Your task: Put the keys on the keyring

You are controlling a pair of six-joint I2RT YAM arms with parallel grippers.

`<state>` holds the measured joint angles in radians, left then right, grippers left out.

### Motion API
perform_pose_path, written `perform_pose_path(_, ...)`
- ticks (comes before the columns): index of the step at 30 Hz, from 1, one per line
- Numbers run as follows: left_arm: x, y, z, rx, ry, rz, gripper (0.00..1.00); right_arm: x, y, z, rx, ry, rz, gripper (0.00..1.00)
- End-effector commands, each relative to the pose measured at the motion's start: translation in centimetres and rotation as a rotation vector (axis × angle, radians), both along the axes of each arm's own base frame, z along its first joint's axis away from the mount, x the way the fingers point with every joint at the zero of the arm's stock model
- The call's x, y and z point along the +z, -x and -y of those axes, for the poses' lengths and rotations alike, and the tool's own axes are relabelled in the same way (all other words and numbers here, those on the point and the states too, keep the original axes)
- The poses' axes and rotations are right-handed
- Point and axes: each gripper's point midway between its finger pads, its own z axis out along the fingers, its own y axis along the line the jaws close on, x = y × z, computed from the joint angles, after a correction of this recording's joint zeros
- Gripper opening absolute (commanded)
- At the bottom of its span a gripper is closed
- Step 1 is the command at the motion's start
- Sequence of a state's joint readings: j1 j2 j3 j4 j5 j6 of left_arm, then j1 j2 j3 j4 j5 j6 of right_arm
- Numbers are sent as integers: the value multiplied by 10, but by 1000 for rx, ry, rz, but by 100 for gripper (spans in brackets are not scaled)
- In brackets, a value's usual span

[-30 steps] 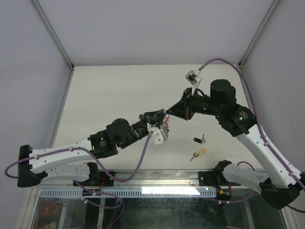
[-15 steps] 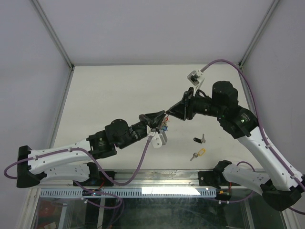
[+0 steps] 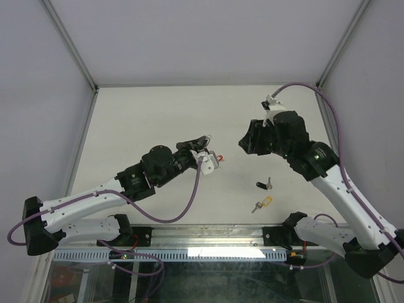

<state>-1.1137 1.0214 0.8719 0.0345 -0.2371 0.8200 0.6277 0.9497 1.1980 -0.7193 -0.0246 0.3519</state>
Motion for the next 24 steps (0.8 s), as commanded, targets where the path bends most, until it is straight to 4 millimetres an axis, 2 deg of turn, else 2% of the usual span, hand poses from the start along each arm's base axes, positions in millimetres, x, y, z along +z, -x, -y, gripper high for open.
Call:
perform_pose_path(1,25,-14,-8,97,124,-49,0,-64,-11,34,-195,162,-227,49)
perform_pose_path(4,18,-25,-17,210,158,-121,0,-92,-6,45,-255,197,-348,50)
perform_pose_path(7,8,-27,-21,254,153,-185,0,-118,6,57,-301,262,-442,50)
perform_pose_path(13,0,-31,-30,359,205,-300,0,-165,26,59,-321,281,-578,50)
perform_pose_path(17,-7,-32,-36,424,185,-307,0,-181,30,77,-447,298,-580,50)
perform_pose_path(22,-19,-22,-35,403,122,-280,0,-199,28,109,-593,412,-570,50)
perform_pose_path(24,-20,-19,-34,384,118,-280,0,-209,26,112,-602,401,-598,48)
